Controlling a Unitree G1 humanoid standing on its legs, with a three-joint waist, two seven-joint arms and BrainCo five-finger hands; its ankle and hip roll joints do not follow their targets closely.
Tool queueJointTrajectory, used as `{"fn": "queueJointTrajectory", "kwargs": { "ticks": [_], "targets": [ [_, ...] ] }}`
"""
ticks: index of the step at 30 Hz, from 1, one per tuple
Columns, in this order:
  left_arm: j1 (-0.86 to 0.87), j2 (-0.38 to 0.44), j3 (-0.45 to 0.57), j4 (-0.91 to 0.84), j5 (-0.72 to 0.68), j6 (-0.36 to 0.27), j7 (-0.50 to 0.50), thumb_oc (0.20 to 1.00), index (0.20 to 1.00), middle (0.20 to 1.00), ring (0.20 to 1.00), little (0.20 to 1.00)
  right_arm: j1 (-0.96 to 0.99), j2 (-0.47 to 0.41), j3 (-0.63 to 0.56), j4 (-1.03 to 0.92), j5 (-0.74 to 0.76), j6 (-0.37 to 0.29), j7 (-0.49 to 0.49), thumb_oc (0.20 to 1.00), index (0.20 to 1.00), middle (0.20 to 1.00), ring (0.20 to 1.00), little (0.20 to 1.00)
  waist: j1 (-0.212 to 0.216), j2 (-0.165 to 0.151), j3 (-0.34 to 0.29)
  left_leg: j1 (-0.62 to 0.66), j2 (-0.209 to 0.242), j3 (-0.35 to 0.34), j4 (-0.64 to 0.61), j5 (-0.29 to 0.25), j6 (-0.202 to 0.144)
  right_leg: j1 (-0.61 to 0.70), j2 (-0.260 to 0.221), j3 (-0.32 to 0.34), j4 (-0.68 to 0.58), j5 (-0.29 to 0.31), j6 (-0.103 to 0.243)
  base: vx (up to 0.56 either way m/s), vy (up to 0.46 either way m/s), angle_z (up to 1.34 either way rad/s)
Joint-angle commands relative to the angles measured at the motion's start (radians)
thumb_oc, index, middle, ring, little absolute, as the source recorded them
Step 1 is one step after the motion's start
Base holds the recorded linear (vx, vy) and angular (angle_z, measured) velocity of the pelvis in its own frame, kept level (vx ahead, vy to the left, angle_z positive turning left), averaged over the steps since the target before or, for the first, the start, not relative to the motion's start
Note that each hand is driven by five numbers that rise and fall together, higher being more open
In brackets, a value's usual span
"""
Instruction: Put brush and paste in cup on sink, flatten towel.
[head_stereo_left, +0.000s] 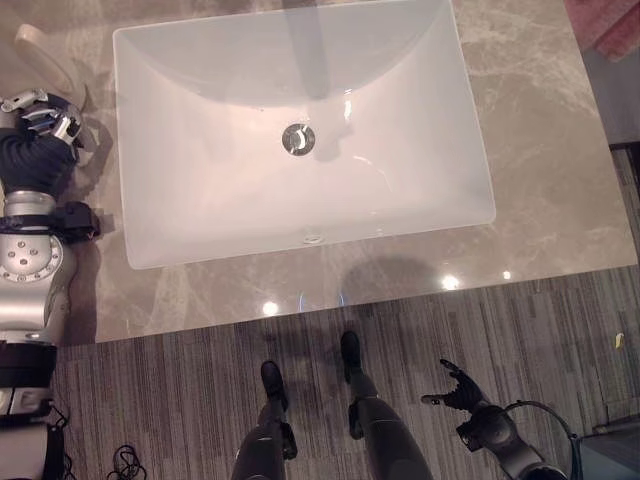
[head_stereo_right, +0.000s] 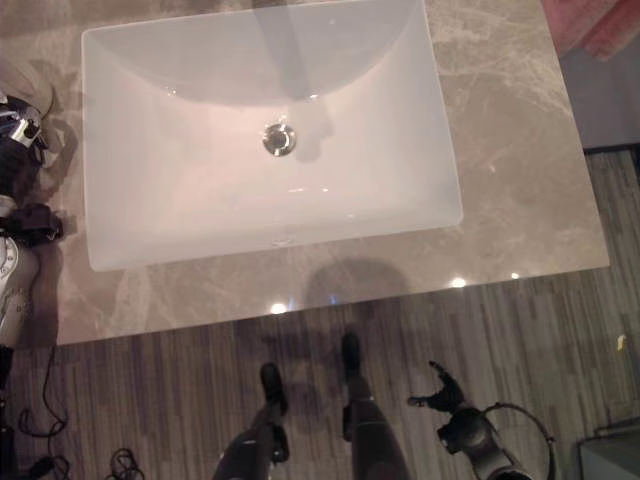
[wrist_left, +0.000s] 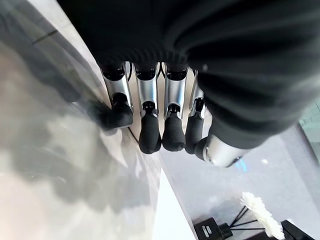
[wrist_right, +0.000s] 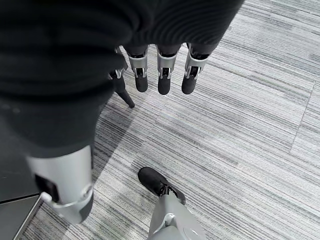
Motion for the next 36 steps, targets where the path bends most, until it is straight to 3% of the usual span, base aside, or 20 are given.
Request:
{"fn": "queueJointTrajectory", "kwargs": {
  "ticks": [1,9,15,18,23,31,36],
  "targets": [
    [-0.090,0.049,-0.103,0.125,0.020,0.020,0.033,0.200,0.200,0.200,0.200,0.200,-0.011,-0.013,0.017,0.010,0.039,-0.016,-0.029,1.000,1.000,1.000,1.000,1.000,-0.016,0.009,0.003,-0.054,0.017,-0.066,0.002,0.065,-0.043,0.044,-0.061,-0.038,-0.001,-0.039,0.083,0.00,0.000,0.00],
    [-0.201,0.081,-0.175,0.201,0.022,0.022,0.048,0.200,0.200,0.200,0.200,0.200,-0.015,-0.007,0.036,0.021,0.045,-0.021,-0.032,1.000,1.000,1.000,1.000,1.000,-0.022,-0.001,0.014,-0.079,0.018,-0.075,0.002,0.074,-0.044,0.025,-0.060,-0.043,-0.001,-0.030,0.087,0.00,0.001,0.02],
    [-0.203,0.051,-0.188,0.186,0.010,0.008,0.058,0.200,0.200,0.200,0.200,0.200,-0.023,0.005,0.051,0.039,0.046,-0.019,-0.039,1.000,1.000,1.000,1.000,1.000,-0.022,-0.007,0.012,-0.074,0.022,-0.081,0.002,0.070,-0.044,0.031,-0.057,-0.042,-0.001,-0.031,0.086,0.00,-0.001,0.01],
    [-0.057,-0.020,-0.089,0.022,0.058,-0.003,0.088,0.200,0.200,0.200,0.200,0.200,-0.018,0.016,0.038,0.046,0.043,-0.014,-0.044,1.000,1.000,1.000,1.000,1.000,-0.007,-0.005,0.004,-0.028,0.020,-0.080,0.002,0.057,-0.039,0.073,-0.056,-0.041,-0.001,-0.046,0.075,0.04,-0.018,-0.02],
    [0.223,-0.139,0.050,-0.170,0.056,-0.020,0.030,0.200,0.200,0.200,0.200,0.200,0.012,0.022,-0.002,0.075,0.015,-0.004,-0.031,1.000,1.000,1.000,1.000,1.000,0.026,0.007,-0.008,0.103,0.019,-0.074,0.002,0.018,-0.031,0.198,-0.051,-0.046,0.008,-0.094,0.056,0.08,-0.017,-0.07],
    [0.478,-0.249,0.144,-0.349,0.017,-0.035,-0.071,0.200,0.200,0.200,0.200,0.200,0.069,-0.001,-0.048,0.085,-0.034,-0.006,0.009,1.000,1.000,1.000,1.000,1.000,0.044,0.034,-0.024,0.253,0.032,-0.078,0.003,0.014,-0.028,0.327,-0.025,-0.066,0.082,-0.185,0.028,0.04,-0.049,0.11],
    [0.607,-0.314,0.171,-0.444,-0.015,-0.037,-0.132,0.200,0.200,0.200,0.200,0.200,0.114,-0.031,-0.083,0.045,-0.045,-0.024,0.031,1.000,1.000,1.000,1.000,1.000,0.053,0.035,-0.049,0.300,0.052,-0.091,0.063,0.003,-0.032,0.407,-0.002,-0.093,0.116,-0.238,0.000,0.02,-0.112,0.12]
  ]
}}
